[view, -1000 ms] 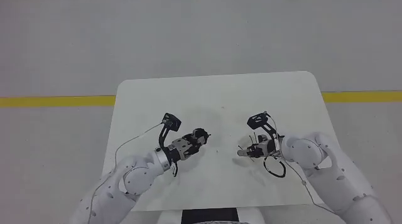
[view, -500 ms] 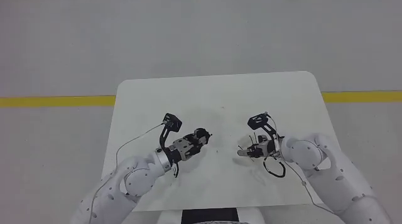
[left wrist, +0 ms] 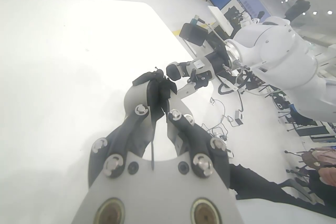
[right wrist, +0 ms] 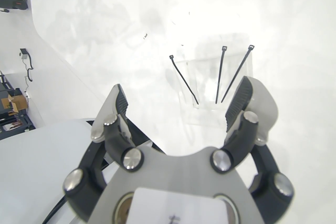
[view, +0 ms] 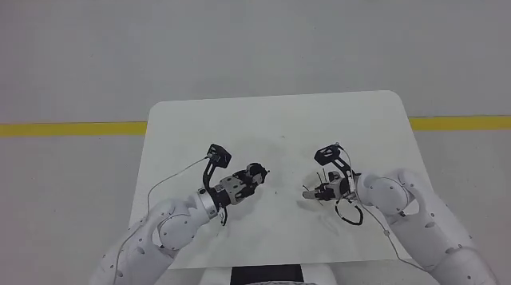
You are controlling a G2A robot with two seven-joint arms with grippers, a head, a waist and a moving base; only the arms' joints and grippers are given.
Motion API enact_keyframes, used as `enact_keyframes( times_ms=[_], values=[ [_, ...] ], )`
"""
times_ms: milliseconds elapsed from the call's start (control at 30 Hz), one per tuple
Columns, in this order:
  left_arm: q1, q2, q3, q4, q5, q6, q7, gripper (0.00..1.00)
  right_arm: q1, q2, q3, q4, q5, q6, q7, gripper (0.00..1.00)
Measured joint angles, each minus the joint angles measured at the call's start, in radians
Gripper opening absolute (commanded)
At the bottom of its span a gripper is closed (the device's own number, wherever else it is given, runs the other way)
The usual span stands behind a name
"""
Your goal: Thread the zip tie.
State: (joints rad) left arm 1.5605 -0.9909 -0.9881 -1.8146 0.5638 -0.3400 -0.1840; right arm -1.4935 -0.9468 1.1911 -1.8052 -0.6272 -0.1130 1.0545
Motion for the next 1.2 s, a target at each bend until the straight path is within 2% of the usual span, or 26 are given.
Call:
enact_keyframes(
  times_ms=[200,233,267,300,367,433,667,833,1200],
  values=[
    [0.0,0.0,0.0,0.0,0.0,0.0,0.0,0.0,-0.019,0.009,-0.001,-0.048,-0.105,-0.048,-0.007,1.0],
    [0.0,0.0,0.0,0.0,0.0,0.0,0.0,0.0,-0.022,0.011,0.0,-0.055,-0.122,-0.05,0.001,0.9],
    [0.0,0.0,0.0,0.0,0.0,0.0,0.0,0.0,-0.023,0.012,0.001,-0.06,-0.132,-0.05,0.007,0.64],
    [0.0,0.0,0.0,0.0,0.0,0.0,0.0,0.0,-0.024,0.012,0.001,-0.064,-0.139,-0.05,0.011,0.48],
    [0.0,0.0,0.0,0.0,0.0,0.0,0.0,0.0,-0.026,0.014,0.003,-0.07,-0.144,-0.05,0.017,0.36],
    [0.0,0.0,0.0,0.0,0.0,0.0,0.0,0.0,-0.029,0.015,0.007,-0.076,-0.144,-0.052,0.02,0.31],
    [0.0,0.0,0.0,0.0,0.0,0.0,0.0,0.0,-0.039,0.02,0.02,-0.081,-0.143,-0.065,0.026,0.23],
    [0.0,0.0,0.0,0.0,0.0,0.0,0.0,0.0,-0.032,0.019,0.014,-0.058,-0.146,-0.06,0.021,0.13],
    [0.0,0.0,0.0,0.0,0.0,0.0,0.0,0.0,-0.001,0.012,-0.023,-0.007,-0.166,-0.03,0.013,0.14]
  ],
)
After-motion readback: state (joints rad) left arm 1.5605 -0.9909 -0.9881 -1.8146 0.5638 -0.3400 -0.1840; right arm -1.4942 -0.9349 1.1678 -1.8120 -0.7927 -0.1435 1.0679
